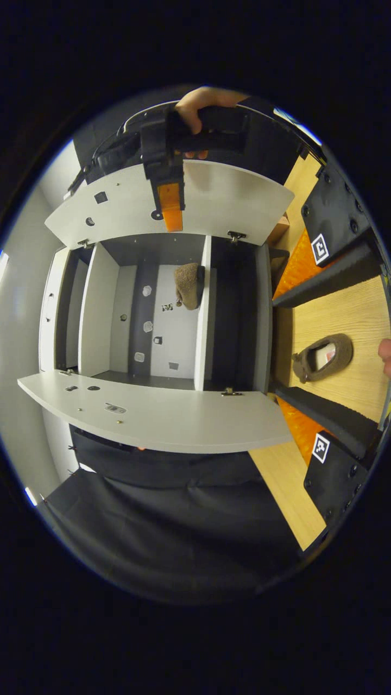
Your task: Grab one shoe with the right hand and put it into the shoe cabinet, grab the other shoe with the left hand and put it into the shoe cabinet; then close the right door with the right hand and the left door with the left hand.
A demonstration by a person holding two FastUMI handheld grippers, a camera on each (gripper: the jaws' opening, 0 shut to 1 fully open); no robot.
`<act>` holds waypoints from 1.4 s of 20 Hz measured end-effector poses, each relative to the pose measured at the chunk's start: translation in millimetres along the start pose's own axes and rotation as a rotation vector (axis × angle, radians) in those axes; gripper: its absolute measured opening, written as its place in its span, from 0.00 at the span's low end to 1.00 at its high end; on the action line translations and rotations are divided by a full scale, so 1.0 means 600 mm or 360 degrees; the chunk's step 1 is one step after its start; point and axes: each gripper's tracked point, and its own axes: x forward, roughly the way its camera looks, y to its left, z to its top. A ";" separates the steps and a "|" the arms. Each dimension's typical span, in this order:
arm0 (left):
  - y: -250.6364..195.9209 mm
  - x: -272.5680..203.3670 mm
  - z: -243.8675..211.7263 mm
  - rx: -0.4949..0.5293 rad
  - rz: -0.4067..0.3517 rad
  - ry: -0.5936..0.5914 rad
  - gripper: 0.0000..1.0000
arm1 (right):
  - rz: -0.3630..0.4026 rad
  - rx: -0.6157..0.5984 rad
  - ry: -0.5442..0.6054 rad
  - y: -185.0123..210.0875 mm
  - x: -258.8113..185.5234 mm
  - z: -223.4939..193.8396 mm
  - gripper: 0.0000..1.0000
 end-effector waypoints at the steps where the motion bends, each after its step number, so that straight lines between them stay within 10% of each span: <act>1: 0.006 0.011 -0.016 -0.0001 0.0001 0.0042 0.99 | 0.0010 0.0056 -0.0004 0.007 -0.019 -0.020 0.92; 11: 0.113 0.187 -0.302 -0.0102 0.0241 0.0715 0.96 | 0.0226 0.0181 0.0014 0.032 -0.116 -0.110 0.92; 21: 0.158 0.289 -0.356 -0.0125 0.0246 0.0926 0.99 | 0.0230 0.0199 0.0040 0.000 -0.127 -0.127 0.93; 28: 0.146 0.286 -0.331 -0.0055 0.0249 0.0858 0.15 | 0.0205 0.0245 0.0055 -0.025 -0.141 -0.139 0.92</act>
